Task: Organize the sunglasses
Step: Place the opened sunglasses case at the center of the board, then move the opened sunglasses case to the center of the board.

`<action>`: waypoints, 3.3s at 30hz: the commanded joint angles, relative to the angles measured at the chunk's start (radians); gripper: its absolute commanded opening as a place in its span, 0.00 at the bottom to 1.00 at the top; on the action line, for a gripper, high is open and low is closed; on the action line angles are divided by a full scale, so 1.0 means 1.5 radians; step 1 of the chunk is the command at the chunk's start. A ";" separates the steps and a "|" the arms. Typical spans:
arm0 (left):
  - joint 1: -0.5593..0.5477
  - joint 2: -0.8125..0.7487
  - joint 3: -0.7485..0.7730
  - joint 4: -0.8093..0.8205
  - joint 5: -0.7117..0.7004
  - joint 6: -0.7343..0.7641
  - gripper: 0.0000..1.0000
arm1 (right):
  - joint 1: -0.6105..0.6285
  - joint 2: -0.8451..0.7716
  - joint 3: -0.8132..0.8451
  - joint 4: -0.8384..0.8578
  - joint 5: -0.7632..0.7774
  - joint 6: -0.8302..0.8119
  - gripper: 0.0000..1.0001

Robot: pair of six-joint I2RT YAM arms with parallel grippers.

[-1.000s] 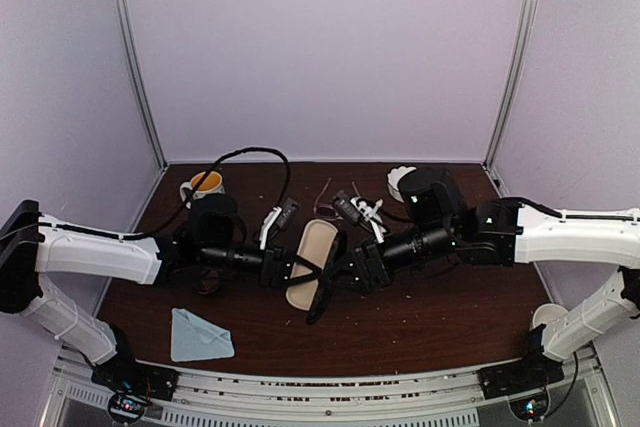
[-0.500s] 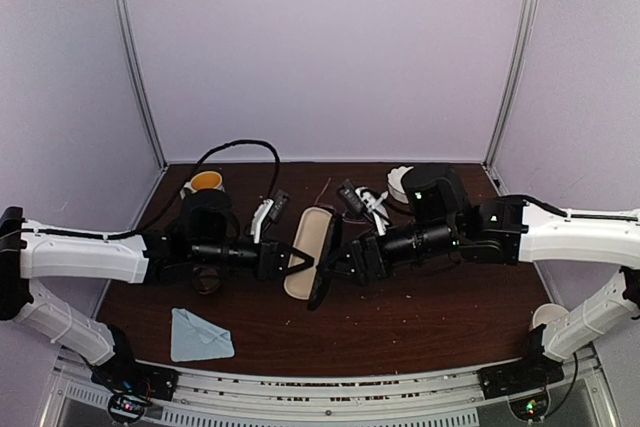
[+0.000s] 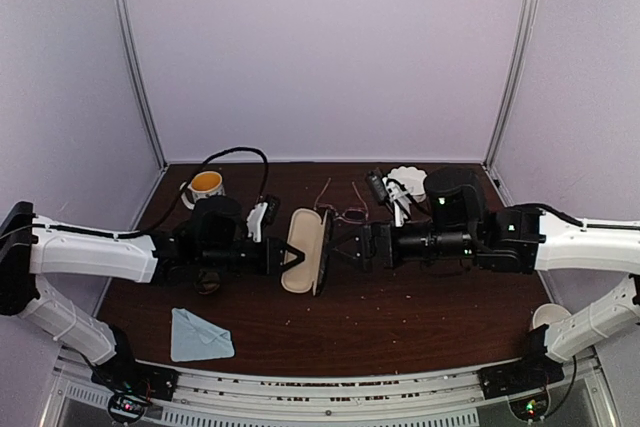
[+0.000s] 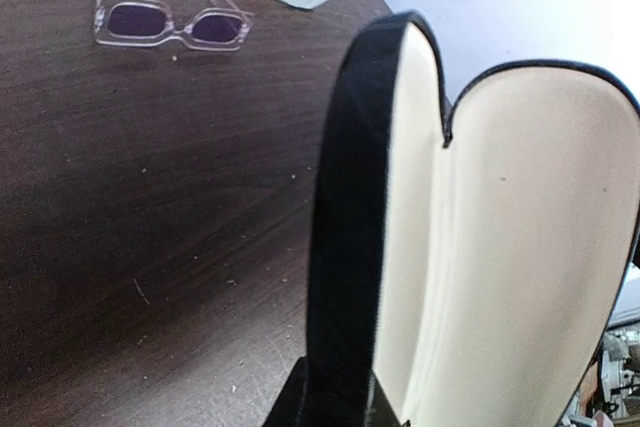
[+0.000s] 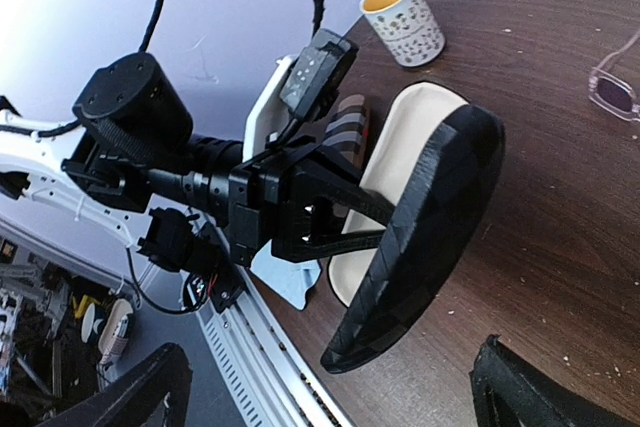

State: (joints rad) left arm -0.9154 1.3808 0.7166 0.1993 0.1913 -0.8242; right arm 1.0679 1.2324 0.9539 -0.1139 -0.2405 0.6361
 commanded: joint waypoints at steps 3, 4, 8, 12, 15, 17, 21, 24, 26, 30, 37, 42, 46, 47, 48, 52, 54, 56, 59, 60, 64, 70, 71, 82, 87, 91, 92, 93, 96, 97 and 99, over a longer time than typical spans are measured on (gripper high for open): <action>0.004 0.078 0.042 0.050 -0.057 -0.121 0.11 | 0.005 -0.018 -0.034 -0.054 0.162 0.081 1.00; 0.004 0.102 0.049 0.059 -0.054 -0.133 0.11 | 0.004 -0.015 -0.035 -0.071 0.177 0.090 1.00; 0.004 0.175 0.079 0.075 -0.048 -0.160 0.11 | 0.005 -0.007 -0.044 -0.112 0.216 0.121 1.00; 0.004 0.237 0.102 0.082 -0.048 -0.172 0.12 | 0.004 -0.003 -0.054 -0.131 0.235 0.138 1.00; 0.004 0.287 0.109 0.106 -0.032 -0.188 0.12 | 0.004 0.005 -0.055 -0.142 0.241 0.141 1.00; 0.004 0.316 0.102 0.138 -0.017 -0.208 0.13 | 0.004 0.012 -0.053 -0.148 0.242 0.139 1.00; 0.004 0.351 0.092 0.170 -0.008 -0.225 0.14 | 0.004 0.030 -0.044 -0.157 0.244 0.129 1.00; 0.004 0.360 0.090 0.172 -0.009 -0.230 0.16 | 0.005 0.046 -0.033 -0.165 0.245 0.121 1.00; 0.005 0.367 0.089 0.167 -0.010 -0.236 0.18 | 0.005 0.056 -0.026 -0.171 0.245 0.116 1.00; 0.005 0.369 0.077 0.166 -0.016 -0.248 0.24 | 0.005 0.071 -0.016 -0.174 0.245 0.108 1.00; 0.005 0.347 0.063 0.146 -0.026 -0.242 0.48 | 0.003 0.087 -0.003 -0.181 0.251 0.102 1.00; 0.005 0.309 0.063 0.105 -0.045 -0.226 0.53 | 0.004 0.095 -0.001 -0.171 0.244 0.109 1.00; 0.004 0.271 0.063 0.073 -0.056 -0.204 0.56 | 0.004 0.099 -0.001 -0.163 0.241 0.119 1.00; 0.004 0.255 0.065 0.059 -0.060 -0.194 0.57 | 0.005 0.100 -0.001 -0.162 0.243 0.121 1.00; 0.003 0.242 0.069 0.043 -0.066 -0.183 0.57 | 0.005 0.100 0.000 -0.164 0.247 0.125 1.00; -0.003 0.178 0.091 -0.056 -0.112 -0.116 0.58 | 0.004 0.102 0.000 -0.172 0.275 0.147 1.00; -0.008 0.134 0.094 -0.117 -0.158 -0.086 0.60 | 0.004 0.112 0.005 -0.174 0.277 0.156 0.98; -0.008 0.088 0.099 -0.213 -0.215 -0.057 0.67 | 0.004 0.130 0.016 -0.185 0.275 0.162 0.96; -0.008 0.018 0.104 -0.371 -0.335 -0.041 0.83 | 0.005 0.163 0.042 -0.206 0.267 0.165 0.93; -0.006 -0.005 0.101 -0.419 -0.375 -0.041 0.88 | 0.006 0.175 0.048 -0.206 0.262 0.163 0.93; 0.029 -0.091 0.051 -0.524 -0.439 -0.039 0.98 | 0.006 0.218 0.074 -0.206 0.243 0.151 0.89; 0.126 -0.184 -0.036 -0.542 -0.413 0.004 0.98 | 0.005 0.274 0.124 -0.237 0.266 0.128 0.72; 0.139 -0.187 -0.043 -0.537 -0.402 0.013 0.98 | 0.005 0.281 0.130 -0.241 0.273 0.125 0.70; 0.237 -0.075 -0.041 -0.500 -0.330 0.066 0.95 | -0.007 0.384 0.203 -0.310 0.299 0.104 0.45; 0.263 -0.063 -0.064 -0.393 -0.249 0.116 0.94 | -0.015 0.397 0.186 -0.295 0.295 0.103 0.35; 0.273 -0.029 -0.046 -0.388 -0.241 0.131 0.95 | -0.020 0.404 0.174 -0.288 0.294 0.102 0.26; 0.274 -0.020 -0.040 -0.389 -0.241 0.131 0.94 | -0.021 0.404 0.169 -0.284 0.292 0.103 0.25; 0.275 -0.014 -0.035 -0.392 -0.241 0.131 0.95 | -0.023 0.405 0.165 -0.280 0.289 0.103 0.23; 0.275 -0.011 -0.026 -0.396 -0.237 0.131 0.96 | -0.024 0.408 0.153 -0.269 0.281 0.105 0.18; 0.275 -0.012 -0.024 -0.395 -0.239 0.131 0.97 | -0.025 0.410 0.149 -0.264 0.279 0.105 0.17; 0.275 -0.014 -0.018 -0.404 -0.245 0.128 0.98 | -0.026 0.412 0.142 -0.258 0.274 0.106 0.15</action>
State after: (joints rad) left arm -0.5121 1.3560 0.6617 -0.4141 -0.1783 -0.6491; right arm 1.0359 1.8294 1.1961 -0.5259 0.1715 0.7921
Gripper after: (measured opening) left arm 0.974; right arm 0.165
